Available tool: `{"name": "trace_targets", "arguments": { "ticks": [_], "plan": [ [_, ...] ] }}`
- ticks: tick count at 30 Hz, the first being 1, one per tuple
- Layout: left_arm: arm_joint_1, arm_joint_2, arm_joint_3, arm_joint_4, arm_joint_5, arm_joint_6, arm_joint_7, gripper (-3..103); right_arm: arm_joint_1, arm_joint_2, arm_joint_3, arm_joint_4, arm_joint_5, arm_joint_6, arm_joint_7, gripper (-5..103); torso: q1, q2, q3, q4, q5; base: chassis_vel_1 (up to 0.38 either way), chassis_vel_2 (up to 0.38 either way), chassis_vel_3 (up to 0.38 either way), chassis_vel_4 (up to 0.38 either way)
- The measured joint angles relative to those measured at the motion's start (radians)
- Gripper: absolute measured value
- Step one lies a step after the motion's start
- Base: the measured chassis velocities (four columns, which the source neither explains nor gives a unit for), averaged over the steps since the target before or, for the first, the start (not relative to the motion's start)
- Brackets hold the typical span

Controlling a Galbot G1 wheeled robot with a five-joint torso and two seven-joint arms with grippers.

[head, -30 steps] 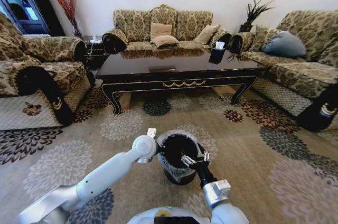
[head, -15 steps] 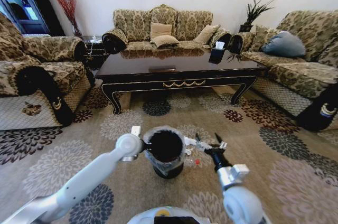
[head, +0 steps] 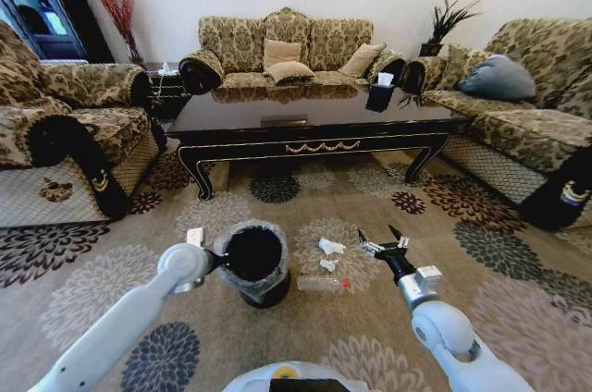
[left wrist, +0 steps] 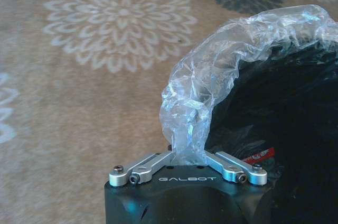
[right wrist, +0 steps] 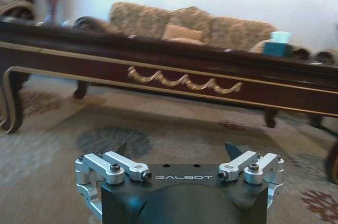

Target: Move to the front of the table and pick up the trash from the floor, then place it into the trash bin.

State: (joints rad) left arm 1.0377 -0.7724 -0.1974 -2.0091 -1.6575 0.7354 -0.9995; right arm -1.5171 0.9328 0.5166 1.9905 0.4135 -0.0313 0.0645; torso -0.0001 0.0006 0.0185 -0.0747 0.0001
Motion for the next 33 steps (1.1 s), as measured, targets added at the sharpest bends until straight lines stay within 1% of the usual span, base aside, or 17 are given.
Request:
{"name": "trace_targets", "arguments": {
  "ticks": [2, 3, 4, 6, 9, 13, 15, 16, 18, 20, 21, 23, 24, 26, 29, 31, 33],
  "plan": [
    [0.034, 0.007, -0.031, -0.005, 0.017, 0.0, 0.019, 0, 0.021, -0.019, -0.011, -0.063, -0.055, 0.081, -0.074, 100, 0.0, 0.0, 0.0, 0.0003, -0.0003, 0.0, 0.0, 0.0, 0.0],
    [0.049, 0.008, -0.043, -0.006, 0.026, 0.0, 0.029, 0, 0.037, -0.028, -0.016, -0.112, -0.117, 0.144, -0.126, 100, 0.0, 0.0, 0.0, 0.0004, 0.0, 0.0, 0.0, 0.0, 0.0],
    [0.049, 0.008, -0.043, -0.006, 0.026, 0.0, 0.029, 0, 0.037, -0.028, -0.016, -0.112, -0.117, 0.144, -0.126, 100, 0.0, 0.0, 0.0, 0.0004, 0.0, 0.0, 0.0, 0.0, 0.0],
    [0.071, 0.009, -0.067, -0.007, 0.033, 0.0, 0.047, 0, 0.056, -0.04, -0.025, -0.17, -0.175, 0.199, -0.184, 100, 0.0, 0.0, 0.0, -0.0005, -0.0001, 0.0, 0.0, 0.0, 0.0],
    [0.142, 0.002, -0.145, -0.018, 0.045, 0.0, 0.067, 0, 0.11, -0.062, -0.08, -0.238, -0.171, 0.222, -0.26, 100, 0.0, 0.0, 0.0, -0.0001, -0.0002, 0.0, 0.0, 0.0, 0.0],
    [0.188, 0.001, -0.185, -0.021, 0.057, 0.0, 0.079, 0, 0.151, -0.077, -0.127, -0.293, -0.154, 0.249, -0.312, 100, 0.0, 0.0, 0.0, 0.0006, 0.0, 0.0, 0.0, 0.0, 0.0],
    [0.232, 0.0, -0.223, -0.031, 0.065, 0.0, 0.087, 0, 0.207, -0.096, -0.195, -0.374, -0.167, 0.279, -0.353, 100, 0.0, 0.0, 0.0, 0.0002, 0.0, 0.0, 0.0, 0.0, 0.0],
    [0.232, 0.0, -0.223, -0.031, 0.065, 0.0, 0.087, 0, 0.207, -0.096, -0.195, -0.374, -0.167, 0.279, -0.353, 100, 0.0, 0.0, 0.0, 0.0002, 0.0, 0.0, 0.0, 0.0, 0.0],
    [0.248, -0.003, -0.237, -0.037, 0.066, 0.0, 0.088, 0, 0.243, -0.103, -0.223, -0.42, -0.189, 0.296, -0.379, 100, 0.0, 0.0, 0.0, 0.0, 0.0002, 0.0, 0.0, 0.0, 0.0],
    [0.289, -0.009, -0.265, -0.051, 0.071, 0.0, 0.089, 0, 0.312, -0.115, -0.277, -0.51, -0.243, 0.334, -0.455, 100, 0.0, 0.0, 0.0, -0.0002, 0.0, 0.0, 0.0, 0.0, 0.0],
    [0.289, -0.009, -0.265, -0.051, 0.071, 0.0, 0.089, 0, 0.312, -0.115, -0.277, -0.51, -0.243, 0.334, -0.455, 100, 0.0, 0.0, 0.0, -0.0002, 0.0, 0.0, 0.0, 0.0, 0.0],
    [0.312, -0.012, -0.279, -0.059, 0.075, 0.0, 0.089, 0, 0.35, -0.119, -0.3, -0.555, -0.274, 0.356, -0.503, 100, 0.0, 0.0, 0.0, 0.0003, 0.0001, 0.0, 0.0, 0.0, 0.0],
    [0.332, -0.015, -0.29, -0.066, 0.076, 0.0, 0.089, 0, 0.379, -0.121, -0.317, -0.596, -0.303, 0.38, -0.553, 100, 0.0, 0.0, 0.0, 0.0004, -0.0004, 0.0, 0.0, 0.0, 0.0],
    [0.342, -0.018, -0.297, -0.069, 0.078, 0.0, 0.089, 0, 0.395, -0.12, -0.325, -0.622, -0.328, 0.397, -0.574, 100, 0.0, 0.0, 0.0, 0.0003, -0.0003, 0.0, 0.0, 0.0, 0.0],
    [0.359, -0.024, -0.311, -0.072, 0.086, 0.0, 0.089, 0, 0.434, -0.103, -0.337, -0.687, -0.408, 0.439, -0.611, 100, 0.0, 0.0, 0.0, 0.0001, -0.0001, 0.0, 0.0, 0.0, 0.0],
    [0.365, -0.025, -0.317, -0.074, 0.088, 0.0, 0.088, 0, 0.453, -0.089, -0.339, -0.732, -0.42, 0.468, -0.679, 100, 0.0, 0.0, 0.0, 0.0, 0.0, 0.0, 0.0, 0.0, 0.0],
    [0.367, -0.025, -0.319, -0.076, 0.088, 0.0, 0.088, 0, 0.46, -0.082, -0.337, -0.75, -0.437, 0.481, -0.706, 100, 0.0, 0.0, 0.0, 0.0001, 0.0, 0.0, 0.0, 0.0, 0.0]
  ]
}}
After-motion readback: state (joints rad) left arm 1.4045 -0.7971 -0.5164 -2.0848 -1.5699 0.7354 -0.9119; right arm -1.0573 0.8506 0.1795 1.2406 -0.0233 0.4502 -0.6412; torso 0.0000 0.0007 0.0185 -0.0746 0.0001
